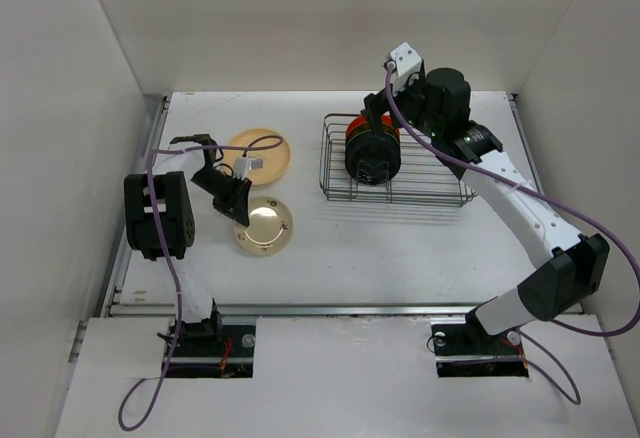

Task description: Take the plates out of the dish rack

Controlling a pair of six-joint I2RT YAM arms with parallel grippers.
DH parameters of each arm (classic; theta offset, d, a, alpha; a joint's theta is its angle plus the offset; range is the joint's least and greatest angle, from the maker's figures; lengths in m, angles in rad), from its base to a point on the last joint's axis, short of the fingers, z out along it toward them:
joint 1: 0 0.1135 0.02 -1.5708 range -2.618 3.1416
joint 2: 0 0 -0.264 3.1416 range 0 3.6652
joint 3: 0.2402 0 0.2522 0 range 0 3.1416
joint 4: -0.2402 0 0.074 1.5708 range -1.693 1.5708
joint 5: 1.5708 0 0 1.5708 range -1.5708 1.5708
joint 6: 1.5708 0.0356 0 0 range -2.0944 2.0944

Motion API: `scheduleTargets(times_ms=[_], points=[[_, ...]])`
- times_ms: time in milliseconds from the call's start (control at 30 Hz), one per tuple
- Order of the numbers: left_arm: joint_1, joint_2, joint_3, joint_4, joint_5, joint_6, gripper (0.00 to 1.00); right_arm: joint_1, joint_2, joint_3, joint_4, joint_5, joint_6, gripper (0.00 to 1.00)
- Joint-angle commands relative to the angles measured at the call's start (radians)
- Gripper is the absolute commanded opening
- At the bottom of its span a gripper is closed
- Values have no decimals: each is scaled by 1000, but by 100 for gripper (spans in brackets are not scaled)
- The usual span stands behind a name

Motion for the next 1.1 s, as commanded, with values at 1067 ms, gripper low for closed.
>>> scheduleTargets(times_ms=[1067], points=[[2, -37, -102, 255, -399, -129, 50, -25, -29, -12, 63, -5, -6, 100]])
